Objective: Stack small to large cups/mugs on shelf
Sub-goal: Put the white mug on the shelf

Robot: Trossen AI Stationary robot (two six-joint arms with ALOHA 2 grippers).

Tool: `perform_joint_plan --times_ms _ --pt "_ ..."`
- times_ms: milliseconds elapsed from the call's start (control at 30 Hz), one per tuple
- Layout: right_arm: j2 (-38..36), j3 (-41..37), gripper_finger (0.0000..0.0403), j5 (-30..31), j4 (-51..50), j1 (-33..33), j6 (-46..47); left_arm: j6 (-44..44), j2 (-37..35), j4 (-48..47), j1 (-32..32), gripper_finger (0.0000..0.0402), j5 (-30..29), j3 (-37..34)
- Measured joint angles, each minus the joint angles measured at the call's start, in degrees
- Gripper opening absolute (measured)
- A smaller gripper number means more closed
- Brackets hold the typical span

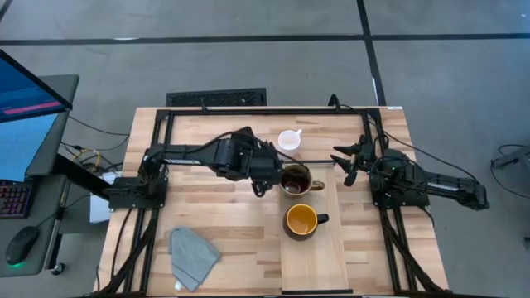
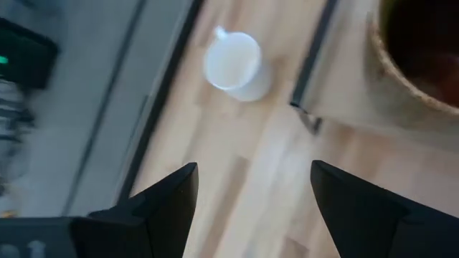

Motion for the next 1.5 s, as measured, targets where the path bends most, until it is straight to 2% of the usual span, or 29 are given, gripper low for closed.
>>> perform_joint_plan --times_ms 167,300,367,433,567,667,767,867,1200,1333,1500 --pt "0.0 0.0 0.0189 0.02 0.0 0.0 0.37 -4.45 -3.04 -0.5 -4.53 0.0261 -8.61 -0.07" --pt "0.0 0.0 0.0189 0.01 0.02 0.0 0.23 -4.67 -8.21 0.25 -8.76 0.0261 -9.75 -0.07" --pt "0.0 0.0 0.0189 0.0 0.01 0.0 -0.07 -2.98 -10.47 1.43 -10.52 0.0261 -7.28 -1.02" --pt "0.0 0.0 0.0189 0.02 0.02 0.0 -0.09 1.67 -12.7 4.34 -11.86 0.0261 -1.94 -2.58" --pt "0.0 0.0 0.0189 0.02 0.02 0.0 -1.14 10.43 -18.22 14.68 -12.51 0.0261 6.29 -9.39" --pt "0.0 0.0 0.0189 0.04 0.02 0.0 -1.11 15.78 -24.19 25.78 -10.8 0.0261 14.16 -18.87" --pt "0.0 0.0 0.0189 0.04 0.02 0.02 -1.09 20.51 -31.37 38.92 -8.26 0.0261 24.05 -31.63" --pt "0.0 0.0 0.0189 0.07 0.02 0.02 -1.09 23.4 -39.17 50.33 -5.77 0.0261 29.78 -44.99" --pt "0.0 0.0 0.0189 0.17 0.04 0.0 -1.09 28.17 -65.98 84.24 -2.72 0.0261 36.1 -85.26" --pt "0.0 0.0 0.0189 0.17 0.04 0.0 -1.09 28.19 -73.42 93.41 -1.61 0.0261 36.11 -97.32" --pt "0.0 0.0 0.0189 0.17 0.04 0.0 -1.09 26.37 -78.81 100.33 1.34 0.0261 36.16 -108.77"
